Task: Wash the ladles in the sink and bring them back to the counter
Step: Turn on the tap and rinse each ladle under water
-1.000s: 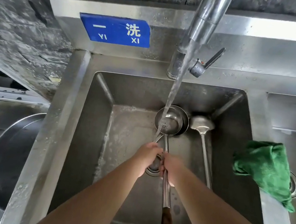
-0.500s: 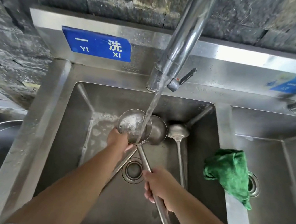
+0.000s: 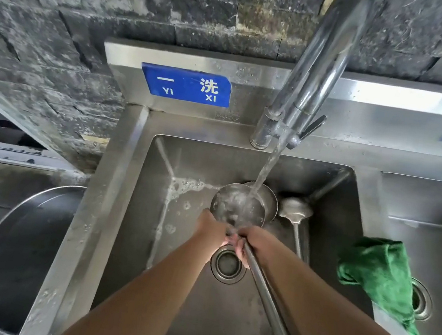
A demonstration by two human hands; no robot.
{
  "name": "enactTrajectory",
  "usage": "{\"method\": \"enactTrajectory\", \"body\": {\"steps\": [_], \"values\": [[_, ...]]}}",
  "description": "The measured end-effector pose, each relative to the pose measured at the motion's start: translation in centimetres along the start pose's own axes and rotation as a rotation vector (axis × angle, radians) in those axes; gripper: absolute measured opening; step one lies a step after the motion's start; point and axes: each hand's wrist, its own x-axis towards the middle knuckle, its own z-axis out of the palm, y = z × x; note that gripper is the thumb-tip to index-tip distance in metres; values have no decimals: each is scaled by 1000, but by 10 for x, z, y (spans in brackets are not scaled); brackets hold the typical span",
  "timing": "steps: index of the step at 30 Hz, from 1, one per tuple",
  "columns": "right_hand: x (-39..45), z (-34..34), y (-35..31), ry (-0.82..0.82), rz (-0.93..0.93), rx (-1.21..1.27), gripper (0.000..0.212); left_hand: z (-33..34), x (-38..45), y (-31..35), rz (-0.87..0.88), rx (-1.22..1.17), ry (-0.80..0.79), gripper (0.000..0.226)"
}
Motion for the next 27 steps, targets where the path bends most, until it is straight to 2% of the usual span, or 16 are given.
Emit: {"method": "enactTrajectory", "body": {"steps": [3,5,10,14,16,19,21,25,27], "values": [[-12,0,-3,43,6,75,12,-4,-9,11,304,226,75,53],[-27,0,-4,71,-15,55,13,-4,-11,20,427,279,102,58],[-66,-2,-8,-54,-154,27,27,1,-17,42,400,339,28,37],[-84,-7,-13,-100,-143,27,32,8,-25,41,413,338,-6,40],[-89,-9,-17,-98,-148,36,30,10,-33,40,513,314,-52,48],[-92,-9,-25,-55,-199,61,30,8,-39,42,723,450,-76,81],[-92,-5,-29,-48,-218,9,31,2,-44,50,809,633,7,86],[-93,3,-32,-69,-149,-204,38,-8,-45,62,1051,958,318,93],[-100,8,-32,-96,-143,-267,30,-10,-49,71,1046,1022,334,85]]}}
